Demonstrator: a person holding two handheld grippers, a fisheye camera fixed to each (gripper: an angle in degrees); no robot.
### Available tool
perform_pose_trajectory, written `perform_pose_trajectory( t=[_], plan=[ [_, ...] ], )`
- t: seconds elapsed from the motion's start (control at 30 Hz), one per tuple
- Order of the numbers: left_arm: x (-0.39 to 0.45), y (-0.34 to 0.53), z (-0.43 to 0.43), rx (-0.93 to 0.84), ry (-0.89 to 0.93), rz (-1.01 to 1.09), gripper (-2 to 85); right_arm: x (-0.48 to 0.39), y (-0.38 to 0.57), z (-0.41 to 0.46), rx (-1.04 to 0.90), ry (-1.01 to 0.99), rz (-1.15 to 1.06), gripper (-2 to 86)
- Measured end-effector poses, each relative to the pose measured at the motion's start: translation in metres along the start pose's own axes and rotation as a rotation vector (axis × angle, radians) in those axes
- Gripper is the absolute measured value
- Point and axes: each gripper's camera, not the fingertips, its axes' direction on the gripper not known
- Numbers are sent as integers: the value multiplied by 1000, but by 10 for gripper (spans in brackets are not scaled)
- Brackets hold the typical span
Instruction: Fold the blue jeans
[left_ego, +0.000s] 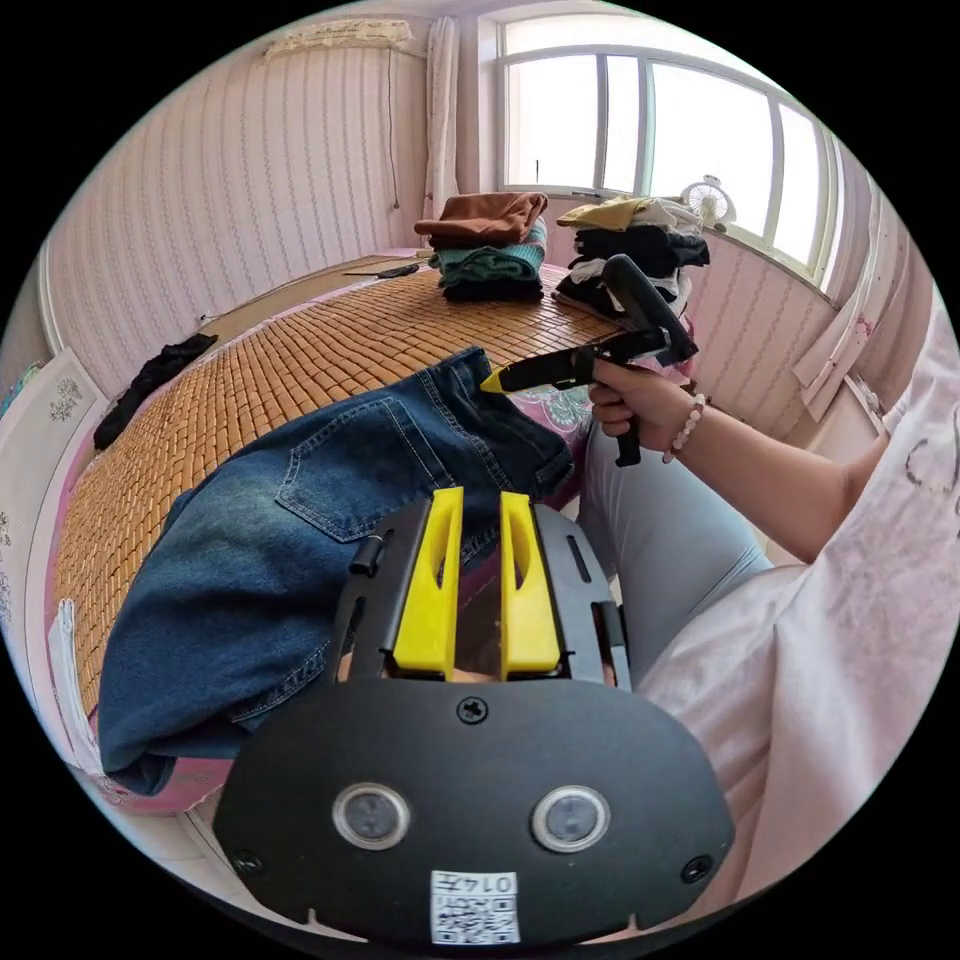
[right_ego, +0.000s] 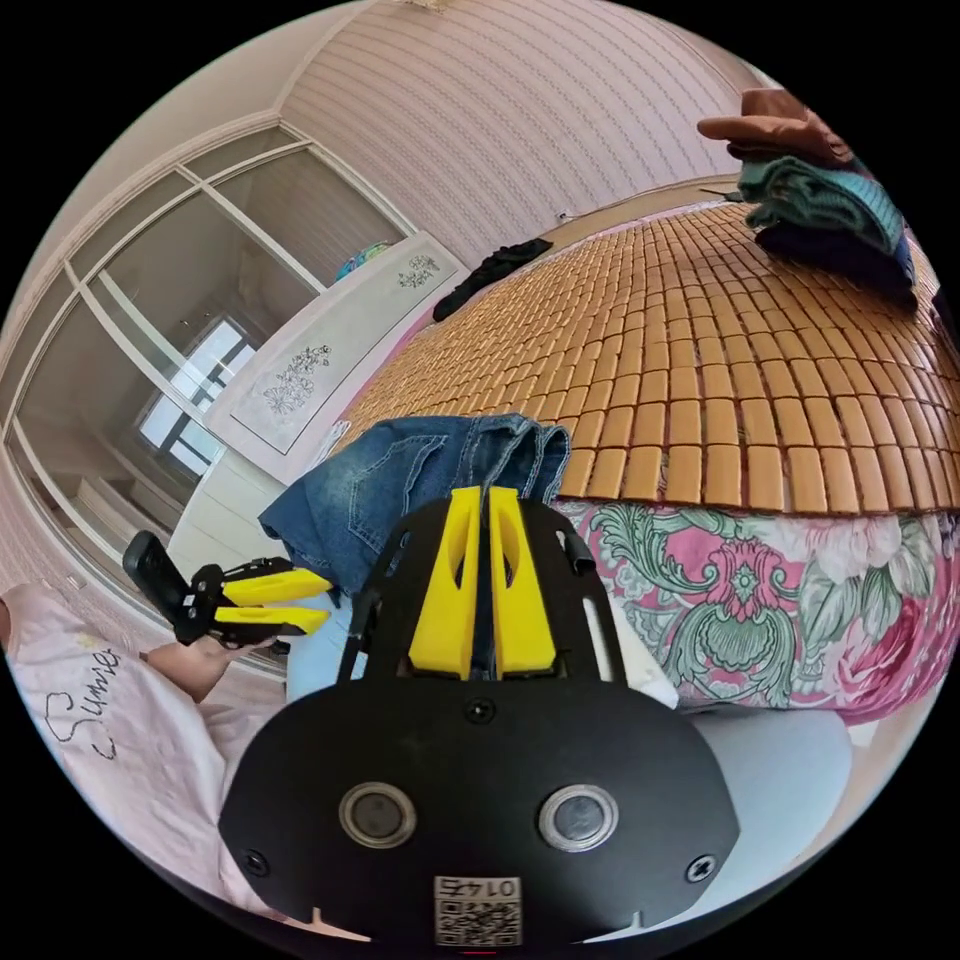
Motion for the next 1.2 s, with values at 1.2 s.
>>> perform_pose_trajectory(
  t=[1.2],
  plan=[
    [45, -192, 266, -145, -163, 379, 21, 74, 47, 27, 217, -602, 629, 145]
  ],
)
